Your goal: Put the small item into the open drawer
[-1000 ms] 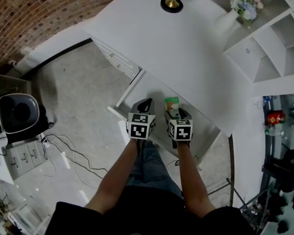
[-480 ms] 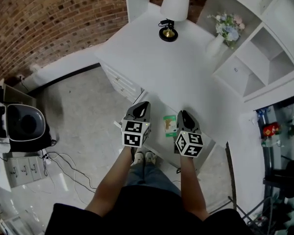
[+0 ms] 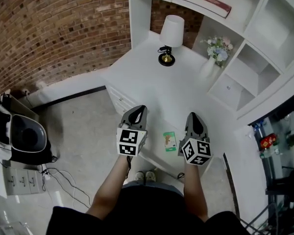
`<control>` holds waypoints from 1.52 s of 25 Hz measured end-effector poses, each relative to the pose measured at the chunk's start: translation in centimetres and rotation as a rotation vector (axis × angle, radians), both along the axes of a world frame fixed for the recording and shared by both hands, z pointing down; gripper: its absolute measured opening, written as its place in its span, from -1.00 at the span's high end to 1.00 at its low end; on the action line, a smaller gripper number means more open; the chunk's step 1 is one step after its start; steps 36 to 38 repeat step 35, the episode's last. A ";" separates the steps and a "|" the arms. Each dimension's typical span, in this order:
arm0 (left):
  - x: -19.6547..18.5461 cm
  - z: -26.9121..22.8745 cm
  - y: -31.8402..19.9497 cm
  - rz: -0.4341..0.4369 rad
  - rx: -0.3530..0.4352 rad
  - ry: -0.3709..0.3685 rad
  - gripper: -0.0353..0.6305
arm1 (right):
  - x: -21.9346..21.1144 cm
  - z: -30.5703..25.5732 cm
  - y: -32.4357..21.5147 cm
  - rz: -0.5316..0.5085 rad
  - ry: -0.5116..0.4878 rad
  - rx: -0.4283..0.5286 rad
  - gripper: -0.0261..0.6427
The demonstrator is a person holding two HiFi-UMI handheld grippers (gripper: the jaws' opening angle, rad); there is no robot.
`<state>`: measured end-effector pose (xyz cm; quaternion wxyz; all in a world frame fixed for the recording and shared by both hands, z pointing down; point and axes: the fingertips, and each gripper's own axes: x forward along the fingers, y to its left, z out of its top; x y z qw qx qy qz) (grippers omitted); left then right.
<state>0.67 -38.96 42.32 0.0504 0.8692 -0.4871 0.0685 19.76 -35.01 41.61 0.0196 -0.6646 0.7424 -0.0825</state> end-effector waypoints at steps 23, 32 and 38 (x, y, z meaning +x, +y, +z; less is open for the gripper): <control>-0.5 -1.9 1.2 -0.005 0.044 0.021 0.83 | -0.5 -3.0 1.7 0.004 0.071 0.068 0.92; -0.6 -1.4 1.4 -0.003 0.035 0.019 0.83 | -1.1 -2.3 1.7 -0.021 0.069 0.048 0.92; -0.7 -1.4 1.3 -0.005 0.035 0.021 0.83 | -1.3 -2.3 1.6 -0.024 0.071 0.047 0.92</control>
